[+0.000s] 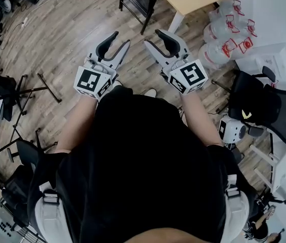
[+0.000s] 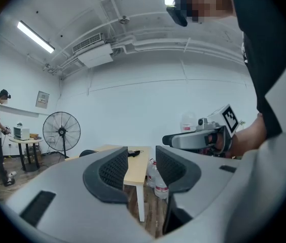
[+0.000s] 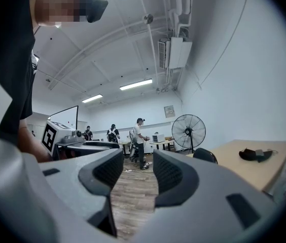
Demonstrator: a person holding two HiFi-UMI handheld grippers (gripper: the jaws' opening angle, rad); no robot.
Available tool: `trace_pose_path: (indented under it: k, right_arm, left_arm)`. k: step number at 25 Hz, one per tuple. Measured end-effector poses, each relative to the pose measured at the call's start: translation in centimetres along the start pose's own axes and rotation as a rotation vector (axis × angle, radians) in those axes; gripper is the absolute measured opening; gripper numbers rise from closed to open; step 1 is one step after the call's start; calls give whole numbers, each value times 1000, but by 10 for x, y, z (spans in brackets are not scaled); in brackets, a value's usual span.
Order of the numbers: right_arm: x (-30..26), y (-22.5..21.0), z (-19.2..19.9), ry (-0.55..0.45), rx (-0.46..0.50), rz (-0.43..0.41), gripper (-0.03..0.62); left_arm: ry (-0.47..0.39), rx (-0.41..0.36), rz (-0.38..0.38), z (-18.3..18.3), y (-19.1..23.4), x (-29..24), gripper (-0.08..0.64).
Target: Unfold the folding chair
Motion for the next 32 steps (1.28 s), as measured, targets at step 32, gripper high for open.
trace_pose_path:
  k: [32]
  right_arm:
    - [-252, -147, 13, 185, -11, 80, 184]
  left_arm:
    - [18, 66, 98, 29, 254, -139, 166]
Point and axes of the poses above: the fingertips, and each gripper's own axes: x backward along the fingers, y to its left, z out of its underside, the point moved 1 cm from there along x, backward along the fingers, and after that the axes turned 6 degrees about -z, right-handed, at the moved point
